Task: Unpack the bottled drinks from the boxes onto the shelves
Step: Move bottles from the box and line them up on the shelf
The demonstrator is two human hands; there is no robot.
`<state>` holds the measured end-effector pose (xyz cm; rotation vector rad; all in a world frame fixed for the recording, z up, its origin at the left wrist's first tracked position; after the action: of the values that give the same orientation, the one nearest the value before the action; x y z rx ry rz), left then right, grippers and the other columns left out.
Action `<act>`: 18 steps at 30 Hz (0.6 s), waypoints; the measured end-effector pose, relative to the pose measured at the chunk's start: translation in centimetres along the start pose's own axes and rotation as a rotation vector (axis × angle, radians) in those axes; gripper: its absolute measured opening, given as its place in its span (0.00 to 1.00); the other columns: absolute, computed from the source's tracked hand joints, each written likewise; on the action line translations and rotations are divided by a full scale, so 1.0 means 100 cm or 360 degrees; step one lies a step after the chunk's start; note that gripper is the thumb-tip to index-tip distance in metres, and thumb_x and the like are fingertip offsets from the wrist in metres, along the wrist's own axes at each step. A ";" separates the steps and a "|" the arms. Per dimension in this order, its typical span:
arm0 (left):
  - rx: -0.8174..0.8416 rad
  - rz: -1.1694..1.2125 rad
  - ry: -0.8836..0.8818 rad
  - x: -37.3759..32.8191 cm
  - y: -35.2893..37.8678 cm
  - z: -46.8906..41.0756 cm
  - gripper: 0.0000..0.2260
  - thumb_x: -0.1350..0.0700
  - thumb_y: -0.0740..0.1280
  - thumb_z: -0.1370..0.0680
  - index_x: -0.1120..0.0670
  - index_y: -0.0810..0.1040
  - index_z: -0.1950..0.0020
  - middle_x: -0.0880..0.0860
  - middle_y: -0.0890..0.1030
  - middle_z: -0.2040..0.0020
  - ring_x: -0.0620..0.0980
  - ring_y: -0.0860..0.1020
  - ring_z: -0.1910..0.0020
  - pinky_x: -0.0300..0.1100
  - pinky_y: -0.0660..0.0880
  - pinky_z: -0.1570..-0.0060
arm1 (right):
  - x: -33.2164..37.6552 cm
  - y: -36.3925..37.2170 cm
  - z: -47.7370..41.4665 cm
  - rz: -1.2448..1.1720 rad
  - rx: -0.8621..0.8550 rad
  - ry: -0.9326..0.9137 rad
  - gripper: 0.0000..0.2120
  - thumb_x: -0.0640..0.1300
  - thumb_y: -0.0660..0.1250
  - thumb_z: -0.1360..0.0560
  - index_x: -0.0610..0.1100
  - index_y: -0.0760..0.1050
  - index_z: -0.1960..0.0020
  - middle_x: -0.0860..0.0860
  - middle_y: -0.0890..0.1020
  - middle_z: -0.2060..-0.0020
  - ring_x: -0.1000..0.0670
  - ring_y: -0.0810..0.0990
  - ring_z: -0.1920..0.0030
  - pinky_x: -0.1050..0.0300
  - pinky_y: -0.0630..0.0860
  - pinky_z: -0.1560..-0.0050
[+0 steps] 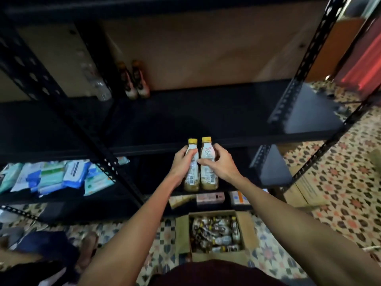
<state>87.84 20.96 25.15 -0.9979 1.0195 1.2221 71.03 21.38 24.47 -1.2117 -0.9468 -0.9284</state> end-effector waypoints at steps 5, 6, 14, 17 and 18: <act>-0.0009 -0.0091 0.0280 -0.052 -0.011 -0.014 0.08 0.52 0.65 0.19 0.53 0.81 0.43 0.53 0.85 0.49 0.52 0.84 0.50 0.47 0.81 0.49 | 0.048 -0.018 -0.022 0.0007 -0.0083 -0.0204 0.18 0.48 0.80 0.32 0.47 0.76 0.48 0.51 0.85 0.56 0.55 0.85 0.56 0.57 0.81 0.54; -0.0013 -0.0118 0.0330 -0.061 -0.013 -0.017 0.09 0.52 0.66 0.19 0.52 0.80 0.42 0.52 0.85 0.49 0.50 0.84 0.50 0.45 0.81 0.49 | 0.057 -0.022 -0.027 0.0019 -0.0099 -0.0241 0.18 0.49 0.80 0.32 0.48 0.76 0.48 0.52 0.85 0.57 0.56 0.85 0.57 0.59 0.81 0.55; -0.0125 -0.0313 0.0561 -0.104 -0.034 -0.046 0.05 0.51 0.70 0.21 0.48 0.81 0.46 0.47 0.85 0.49 0.43 0.82 0.49 0.37 0.78 0.48 | 0.086 -0.029 -0.074 0.0158 -0.0230 -0.0361 0.20 0.59 0.80 0.36 0.55 0.75 0.52 0.53 0.84 0.57 0.55 0.82 0.54 0.57 0.79 0.54; -0.0126 -0.0310 0.0603 -0.112 -0.038 -0.053 0.03 0.55 0.70 0.21 0.49 0.80 0.47 0.47 0.85 0.53 0.39 0.83 0.54 0.34 0.78 0.53 | 0.091 -0.026 -0.088 0.0168 -0.0238 -0.0377 0.20 0.55 0.81 0.35 0.53 0.75 0.50 0.54 0.84 0.57 0.57 0.82 0.55 0.61 0.78 0.56; -0.0134 -0.0314 0.0609 -0.113 -0.039 -0.057 0.04 0.56 0.70 0.21 0.49 0.80 0.47 0.46 0.84 0.54 0.37 0.82 0.56 0.32 0.78 0.55 | 0.092 -0.025 -0.092 0.0168 -0.0242 -0.0383 0.21 0.54 0.82 0.34 0.52 0.75 0.49 0.54 0.84 0.56 0.57 0.82 0.55 0.62 0.77 0.56</act>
<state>90.61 12.40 34.90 -1.4003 1.1376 0.9365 72.58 11.36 32.92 -1.5133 -1.0041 -0.7934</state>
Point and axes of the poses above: each hand's wrist, its own z-axis away from the middle knuckle, its own y-axis out of the palm, x = y × z, the point moved 1 cm from there along -z, towards the middle knuckle
